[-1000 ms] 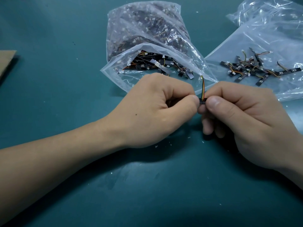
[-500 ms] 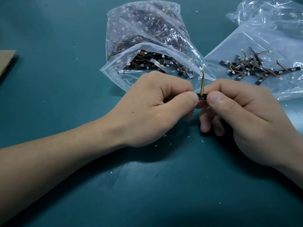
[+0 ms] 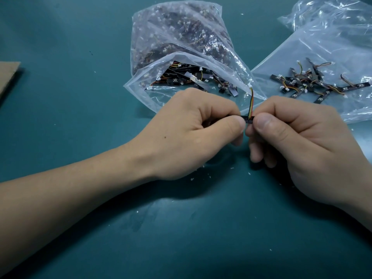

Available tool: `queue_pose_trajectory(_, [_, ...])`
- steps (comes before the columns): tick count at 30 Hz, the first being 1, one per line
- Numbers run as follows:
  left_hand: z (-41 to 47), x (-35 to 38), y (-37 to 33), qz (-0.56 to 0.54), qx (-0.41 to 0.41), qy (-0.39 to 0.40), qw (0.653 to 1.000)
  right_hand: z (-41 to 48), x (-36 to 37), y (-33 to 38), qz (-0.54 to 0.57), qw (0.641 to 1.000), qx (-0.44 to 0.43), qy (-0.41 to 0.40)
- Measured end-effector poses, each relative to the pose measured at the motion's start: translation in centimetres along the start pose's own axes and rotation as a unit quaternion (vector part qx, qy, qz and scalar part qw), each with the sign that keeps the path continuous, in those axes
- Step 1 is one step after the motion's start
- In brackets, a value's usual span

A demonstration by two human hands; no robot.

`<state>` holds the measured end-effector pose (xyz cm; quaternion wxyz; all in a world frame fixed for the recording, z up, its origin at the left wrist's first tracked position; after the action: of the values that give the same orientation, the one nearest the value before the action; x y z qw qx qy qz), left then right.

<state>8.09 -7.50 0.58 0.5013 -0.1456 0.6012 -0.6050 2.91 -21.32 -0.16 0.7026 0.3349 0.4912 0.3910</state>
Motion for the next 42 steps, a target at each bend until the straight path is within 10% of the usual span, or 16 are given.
queue_pose_trajectory(42, [0.14,-0.12,-0.25,-0.008,0.022,-0.014,1.0,0.04,0.04,0.11,0.0,1.0,0.001,0.004])
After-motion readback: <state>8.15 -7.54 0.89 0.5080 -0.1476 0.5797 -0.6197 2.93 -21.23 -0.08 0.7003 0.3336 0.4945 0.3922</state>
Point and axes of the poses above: each hand's wrist, its own z-axis towards the middle knuckle, its own x-axis out of the palm, y = z × x, the point moved 7 cm from there along z, towards the middle knuckle, and after that the axes turned 10 degrees about -y, right-handed, at the moved point
